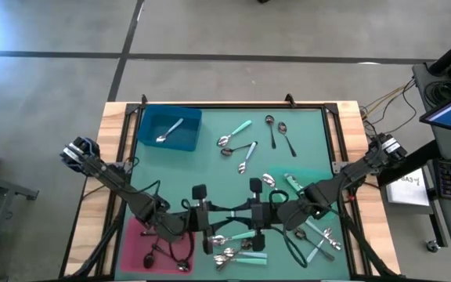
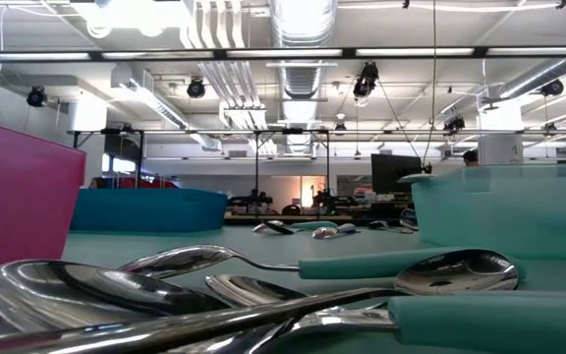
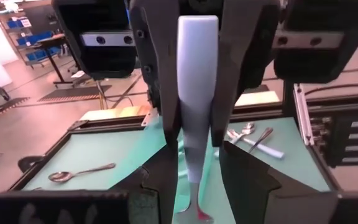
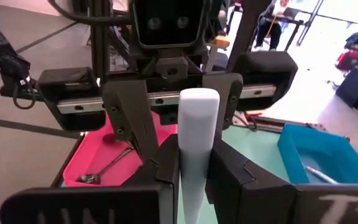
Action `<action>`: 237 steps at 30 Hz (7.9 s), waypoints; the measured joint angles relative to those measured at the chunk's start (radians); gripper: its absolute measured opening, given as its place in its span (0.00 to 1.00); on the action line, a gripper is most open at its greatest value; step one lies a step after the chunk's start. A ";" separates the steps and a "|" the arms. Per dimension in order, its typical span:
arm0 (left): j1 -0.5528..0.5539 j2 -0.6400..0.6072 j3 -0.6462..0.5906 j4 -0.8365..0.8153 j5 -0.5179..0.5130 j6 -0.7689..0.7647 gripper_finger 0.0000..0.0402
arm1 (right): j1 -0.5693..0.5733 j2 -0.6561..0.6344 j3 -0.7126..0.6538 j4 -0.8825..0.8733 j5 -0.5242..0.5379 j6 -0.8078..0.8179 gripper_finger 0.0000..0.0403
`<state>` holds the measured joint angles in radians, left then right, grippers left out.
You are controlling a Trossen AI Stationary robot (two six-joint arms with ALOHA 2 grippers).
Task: Sort silverware by color (type)
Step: Put the blue spoon into the blue bin, then put the black spoon into the pink bin
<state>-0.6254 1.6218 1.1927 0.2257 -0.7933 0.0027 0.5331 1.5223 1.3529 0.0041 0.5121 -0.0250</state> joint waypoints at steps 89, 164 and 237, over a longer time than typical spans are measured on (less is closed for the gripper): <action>1.092 -0.354 -0.223 -0.637 1.221 -0.040 0.29 | 0.256 0.280 -0.056 -1.131 -0.809 1.318 0.35; 0.238 -0.016 -0.216 0.264 0.648 -0.117 0.29 | 0.013 0.018 -0.049 -0.076 0.147 0.188 0.02; -0.139 -0.191 -0.128 -0.863 0.781 -1.060 0.00 | 0.195 -0.001 -0.108 -0.853 -0.400 1.199 0.31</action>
<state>-0.7643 1.4312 1.0645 -0.6378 -0.0122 -1.0569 0.7284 1.5213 1.2448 -0.8493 0.1122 1.1743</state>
